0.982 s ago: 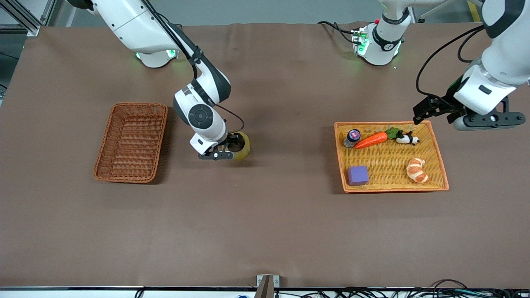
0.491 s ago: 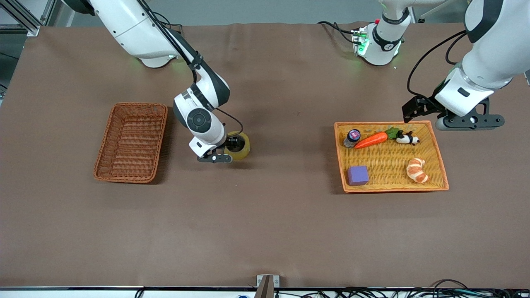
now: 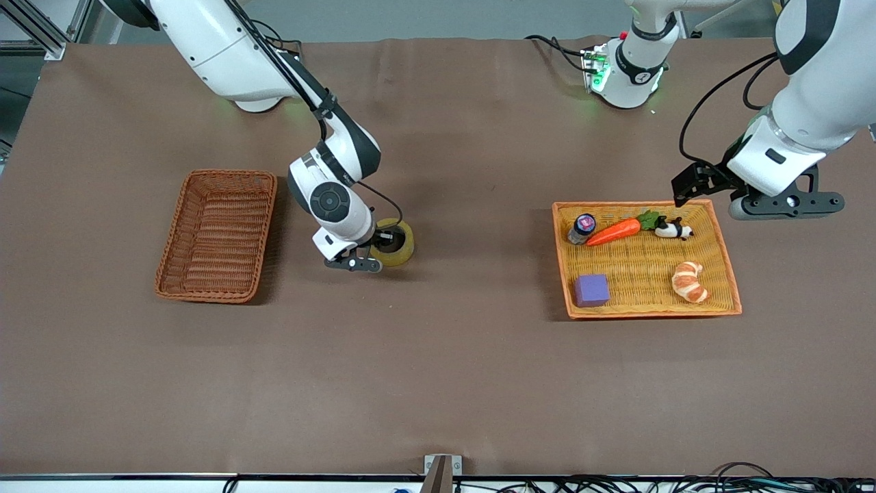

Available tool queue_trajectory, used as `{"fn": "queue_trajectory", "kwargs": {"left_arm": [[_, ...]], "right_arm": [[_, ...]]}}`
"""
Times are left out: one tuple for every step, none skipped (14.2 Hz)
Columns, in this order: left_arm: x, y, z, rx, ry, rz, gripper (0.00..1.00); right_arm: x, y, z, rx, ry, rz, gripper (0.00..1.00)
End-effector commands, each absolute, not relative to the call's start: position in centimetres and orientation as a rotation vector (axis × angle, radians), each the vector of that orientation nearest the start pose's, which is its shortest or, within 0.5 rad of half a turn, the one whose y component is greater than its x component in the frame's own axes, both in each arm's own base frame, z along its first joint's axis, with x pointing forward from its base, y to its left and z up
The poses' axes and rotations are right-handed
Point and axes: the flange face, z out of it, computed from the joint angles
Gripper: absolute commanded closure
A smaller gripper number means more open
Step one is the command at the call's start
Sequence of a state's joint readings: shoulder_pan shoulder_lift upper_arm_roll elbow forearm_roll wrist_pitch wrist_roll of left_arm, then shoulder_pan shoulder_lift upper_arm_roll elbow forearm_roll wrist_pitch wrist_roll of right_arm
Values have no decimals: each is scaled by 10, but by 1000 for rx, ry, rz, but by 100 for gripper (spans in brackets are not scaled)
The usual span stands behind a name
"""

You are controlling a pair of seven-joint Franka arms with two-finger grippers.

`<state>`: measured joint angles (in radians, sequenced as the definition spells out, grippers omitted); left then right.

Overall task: Move tape to another basket
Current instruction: 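Carry the tape roll into the basket with the right gripper and lower it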

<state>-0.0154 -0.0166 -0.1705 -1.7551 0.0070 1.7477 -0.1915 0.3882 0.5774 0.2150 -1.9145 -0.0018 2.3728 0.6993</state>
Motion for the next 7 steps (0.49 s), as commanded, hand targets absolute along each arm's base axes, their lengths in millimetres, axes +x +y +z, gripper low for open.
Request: {"fn": "queue_trajectory", "kwargs": {"left_arm": [[555, -101, 565, -3115, -2, -35, 0], [556, -101, 567, -3115, 12, -39, 0], [557, -101, 567, -3116, 12, -39, 0], [558, -101, 568, -3117, 12, -44, 0], [559, -101, 566, -3117, 12, -39, 0], [561, -101, 568, -3120, 7, -45, 0], [561, -101, 571, -3121, 0, -55, 0]], "right_arm": [[523, 329, 249, -3095, 251, 177, 100], [530, 313, 269, -3100, 253, 144, 100], [539, 286, 290, -3113, 238, 140, 99], [547, 256, 317, -3128, 138, 133, 99], [552, 227, 335, -3141, 81, 140, 98], [553, 202, 348, -3148, 83, 131, 98], [551, 179, 352, -3157, 106, 131, 98]]}}
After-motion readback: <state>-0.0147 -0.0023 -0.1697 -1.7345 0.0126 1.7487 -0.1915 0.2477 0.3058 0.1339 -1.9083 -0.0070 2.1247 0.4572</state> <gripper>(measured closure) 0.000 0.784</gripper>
